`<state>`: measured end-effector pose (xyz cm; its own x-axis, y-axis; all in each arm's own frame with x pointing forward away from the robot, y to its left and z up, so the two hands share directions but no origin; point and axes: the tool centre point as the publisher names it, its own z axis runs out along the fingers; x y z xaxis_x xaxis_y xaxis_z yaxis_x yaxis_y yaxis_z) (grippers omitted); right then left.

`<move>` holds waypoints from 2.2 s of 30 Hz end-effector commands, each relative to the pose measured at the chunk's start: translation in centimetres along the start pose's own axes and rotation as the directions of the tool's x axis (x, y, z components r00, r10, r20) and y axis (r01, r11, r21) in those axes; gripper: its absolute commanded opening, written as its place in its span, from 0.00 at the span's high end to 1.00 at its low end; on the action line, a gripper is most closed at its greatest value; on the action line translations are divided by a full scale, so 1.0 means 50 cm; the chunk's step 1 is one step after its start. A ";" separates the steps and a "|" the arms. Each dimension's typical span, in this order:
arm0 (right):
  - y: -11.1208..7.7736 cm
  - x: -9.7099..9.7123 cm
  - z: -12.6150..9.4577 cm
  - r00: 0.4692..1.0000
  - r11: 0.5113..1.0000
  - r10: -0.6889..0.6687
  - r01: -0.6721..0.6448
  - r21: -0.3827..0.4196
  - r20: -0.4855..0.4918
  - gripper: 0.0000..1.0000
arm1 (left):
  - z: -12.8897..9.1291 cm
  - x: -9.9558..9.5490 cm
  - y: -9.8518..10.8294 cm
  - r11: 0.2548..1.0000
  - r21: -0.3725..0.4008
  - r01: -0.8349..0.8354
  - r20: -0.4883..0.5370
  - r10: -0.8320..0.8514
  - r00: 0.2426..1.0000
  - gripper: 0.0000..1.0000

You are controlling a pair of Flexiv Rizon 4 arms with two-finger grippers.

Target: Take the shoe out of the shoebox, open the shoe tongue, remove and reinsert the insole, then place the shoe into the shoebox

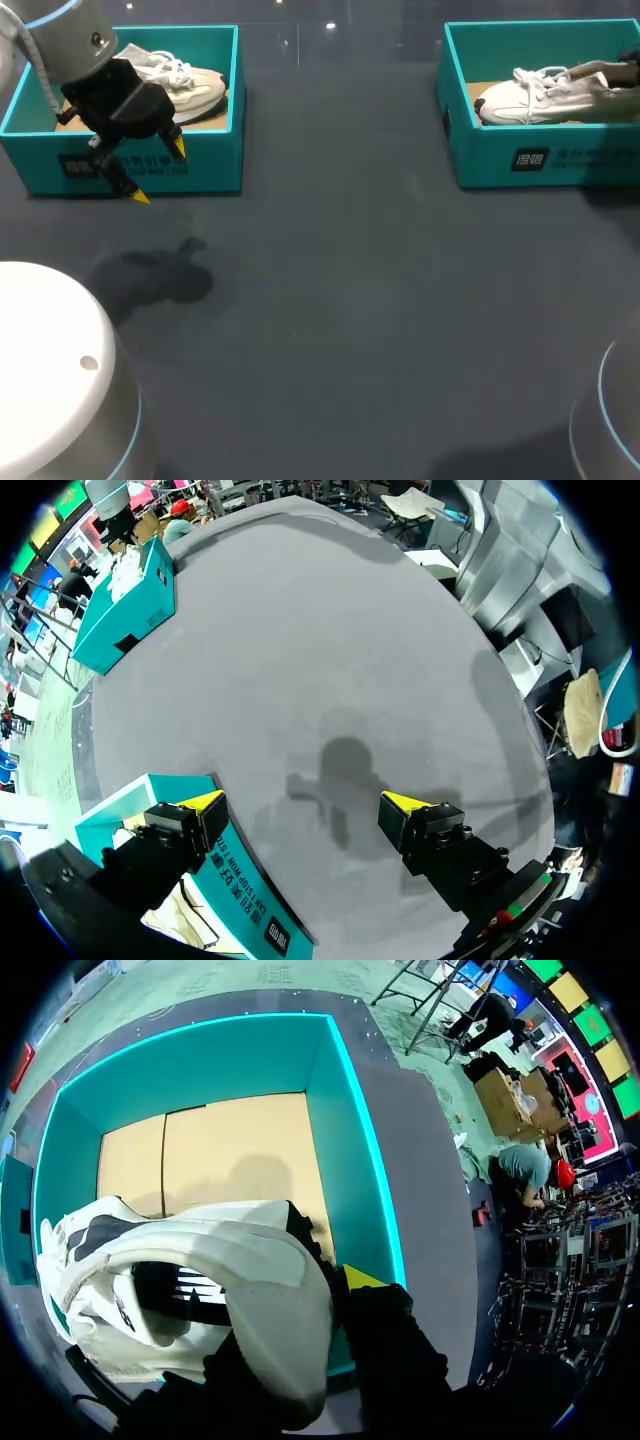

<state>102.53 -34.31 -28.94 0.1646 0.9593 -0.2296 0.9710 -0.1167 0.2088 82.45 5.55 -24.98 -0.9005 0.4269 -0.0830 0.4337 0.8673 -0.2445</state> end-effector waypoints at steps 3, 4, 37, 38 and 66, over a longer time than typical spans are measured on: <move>-0.001 0.014 0.019 1.000 1.000 -0.015 0.015 0.009 -0.010 1.00 | 0.000 0.000 0.001 1.000 -0.002 -0.001 -0.001 0.001 1.000 0.00; -0.001 0.016 0.023 1.000 1.000 -0.017 0.017 0.014 -0.013 1.00 | 0.000 0.000 0.001 1.000 -0.002 -0.001 -0.001 0.001 1.000 0.00; -0.019 0.063 0.145 0.999 0.994 -0.019 0.022 0.111 -0.031 1.00 | 0.000 0.000 0.001 1.000 -0.002 -0.001 -0.001 0.001 1.000 0.00; -0.020 0.063 0.148 0.999 0.993 -0.014 0.018 0.114 -0.034 1.00 | 0.000 0.000 0.001 1.000 -0.002 -0.001 -0.001 0.001 1.000 0.00; -0.028 0.041 0.144 0.999 0.993 -0.045 0.048 0.110 -0.025 1.00 | 0.000 0.000 0.001 1.000 -0.002 -0.001 -0.001 0.001 1.000 0.00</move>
<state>102.17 -33.74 -35.81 0.1203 0.9663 -0.2277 0.9899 -0.0995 0.1007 82.45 5.55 -24.98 -0.9005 0.4269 -0.0830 0.4337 0.8673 -0.2445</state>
